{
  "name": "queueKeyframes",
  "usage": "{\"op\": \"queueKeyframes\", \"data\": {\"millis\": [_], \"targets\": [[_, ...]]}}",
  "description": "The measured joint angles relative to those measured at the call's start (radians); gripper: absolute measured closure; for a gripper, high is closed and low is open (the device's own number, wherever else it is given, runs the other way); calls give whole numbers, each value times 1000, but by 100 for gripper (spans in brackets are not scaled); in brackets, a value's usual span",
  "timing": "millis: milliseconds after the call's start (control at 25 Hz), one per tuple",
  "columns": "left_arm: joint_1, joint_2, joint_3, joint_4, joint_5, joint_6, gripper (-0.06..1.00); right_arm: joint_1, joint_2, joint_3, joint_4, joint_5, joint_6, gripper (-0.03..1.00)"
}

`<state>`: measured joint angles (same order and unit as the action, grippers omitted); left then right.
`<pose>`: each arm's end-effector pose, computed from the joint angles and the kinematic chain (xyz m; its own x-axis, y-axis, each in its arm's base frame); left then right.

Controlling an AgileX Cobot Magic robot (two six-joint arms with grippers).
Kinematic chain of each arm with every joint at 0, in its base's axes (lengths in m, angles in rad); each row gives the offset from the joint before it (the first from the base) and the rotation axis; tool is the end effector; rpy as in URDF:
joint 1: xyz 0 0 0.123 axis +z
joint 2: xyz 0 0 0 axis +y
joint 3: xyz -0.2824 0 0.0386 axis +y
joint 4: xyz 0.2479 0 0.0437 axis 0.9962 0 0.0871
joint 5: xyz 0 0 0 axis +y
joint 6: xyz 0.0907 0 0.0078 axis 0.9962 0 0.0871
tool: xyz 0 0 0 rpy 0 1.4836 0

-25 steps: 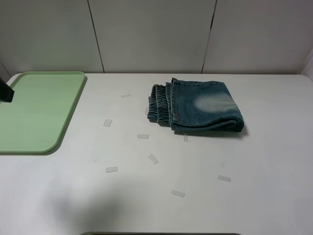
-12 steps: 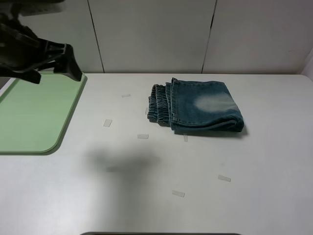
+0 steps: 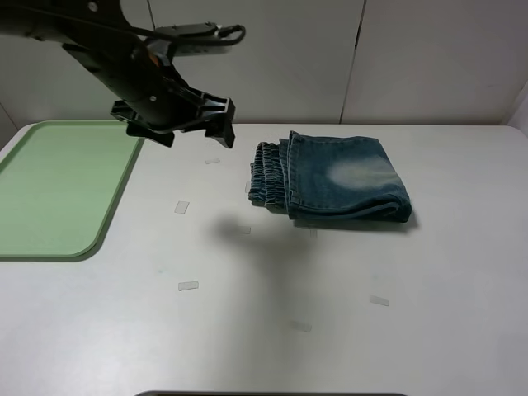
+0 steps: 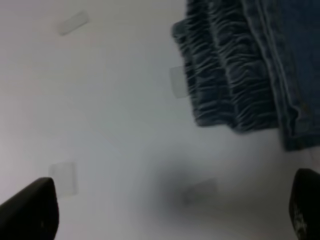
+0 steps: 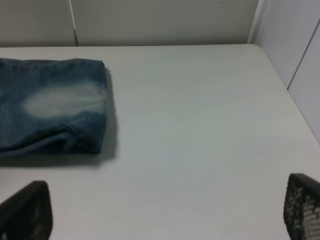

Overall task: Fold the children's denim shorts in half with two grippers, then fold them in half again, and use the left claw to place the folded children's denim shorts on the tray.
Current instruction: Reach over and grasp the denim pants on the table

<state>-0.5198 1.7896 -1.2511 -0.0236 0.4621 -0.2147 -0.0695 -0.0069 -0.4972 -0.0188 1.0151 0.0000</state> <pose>0.3378 -0.1944 0.2285 -0.7853 0.1802 -0.5923 0.3279 0.9326 -0.1509 -0.0039 -0.0012 0.2801 -0.4110 0.0187 -0.9115 0.0799 0.9967 -0.0156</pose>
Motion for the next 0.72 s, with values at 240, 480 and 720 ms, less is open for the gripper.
{"op": "queueKeyframes", "data": {"millis": [240,480,720], "targets": [[-46,144,-122,0,-15,-4,4,0,0,0,0,0,0,27],[-79,262,-235,0,-15,-5,4,0,0,0,0,0,0,27],[-81,264,-243,-1,-15,-21,4,0,0,0,0,0,0,27]]}}
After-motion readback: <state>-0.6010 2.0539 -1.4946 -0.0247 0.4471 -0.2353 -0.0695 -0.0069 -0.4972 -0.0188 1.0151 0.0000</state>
